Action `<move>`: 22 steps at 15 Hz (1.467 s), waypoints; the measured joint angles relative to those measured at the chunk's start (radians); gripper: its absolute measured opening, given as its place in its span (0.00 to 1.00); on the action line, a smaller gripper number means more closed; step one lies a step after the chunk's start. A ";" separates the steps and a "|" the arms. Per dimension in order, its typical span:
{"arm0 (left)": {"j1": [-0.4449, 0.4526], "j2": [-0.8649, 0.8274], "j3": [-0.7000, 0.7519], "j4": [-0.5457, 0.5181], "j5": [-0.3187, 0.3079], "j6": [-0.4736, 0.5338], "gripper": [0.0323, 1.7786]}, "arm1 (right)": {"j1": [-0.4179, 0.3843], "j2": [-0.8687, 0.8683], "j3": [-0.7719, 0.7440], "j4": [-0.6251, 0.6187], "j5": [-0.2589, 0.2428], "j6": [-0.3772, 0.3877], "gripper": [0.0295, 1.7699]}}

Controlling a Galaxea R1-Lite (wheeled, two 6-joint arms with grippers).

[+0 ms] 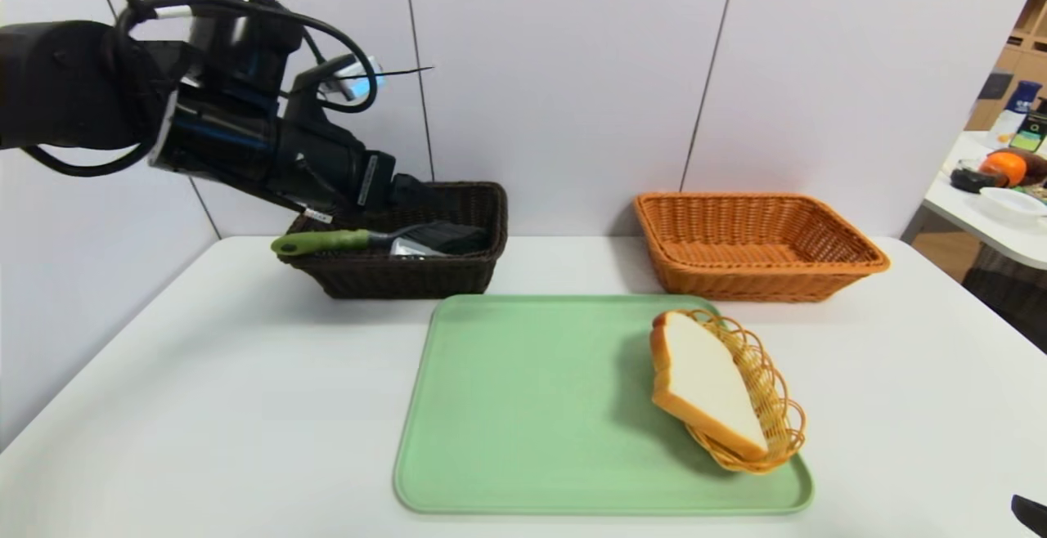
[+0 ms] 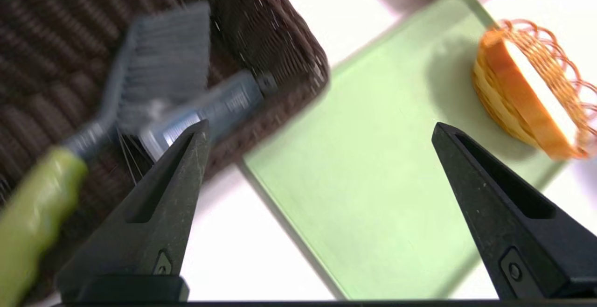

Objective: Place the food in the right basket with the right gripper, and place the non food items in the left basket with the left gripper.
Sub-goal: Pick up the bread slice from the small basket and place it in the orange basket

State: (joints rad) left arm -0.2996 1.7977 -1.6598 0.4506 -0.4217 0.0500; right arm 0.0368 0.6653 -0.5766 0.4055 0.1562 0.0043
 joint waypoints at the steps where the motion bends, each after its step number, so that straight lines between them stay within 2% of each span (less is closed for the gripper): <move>1: -0.001 -0.053 0.044 0.027 0.012 -0.025 0.94 | 0.015 0.017 -0.024 0.000 0.000 -0.003 0.96; 6: -0.001 -0.338 0.362 0.049 0.133 -0.110 0.95 | 0.130 0.122 -0.148 0.007 -0.002 -0.019 0.96; 9: 0.000 -0.515 0.560 0.049 0.157 -0.144 0.95 | 0.209 0.215 -0.232 0.010 -0.009 -0.021 0.96; 12: 0.000 -0.650 0.698 0.047 0.162 -0.173 0.95 | 0.299 0.321 -0.307 0.014 -0.019 -0.022 0.96; 15: 0.002 -0.736 0.762 0.044 0.164 -0.181 0.95 | 0.390 0.446 -0.380 0.013 -0.047 -0.023 0.96; 18: 0.002 -0.774 0.787 0.042 0.160 -0.176 0.95 | 0.496 0.565 -0.464 0.029 -0.106 -0.021 0.96; 22: 0.001 -0.790 0.797 0.032 0.153 -0.170 0.95 | 0.594 0.693 -0.609 0.174 -0.193 -0.021 0.96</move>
State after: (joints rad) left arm -0.2983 1.0077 -0.8626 0.4826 -0.2689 -0.1202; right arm 0.6306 1.3581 -1.1853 0.5796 -0.0368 -0.0164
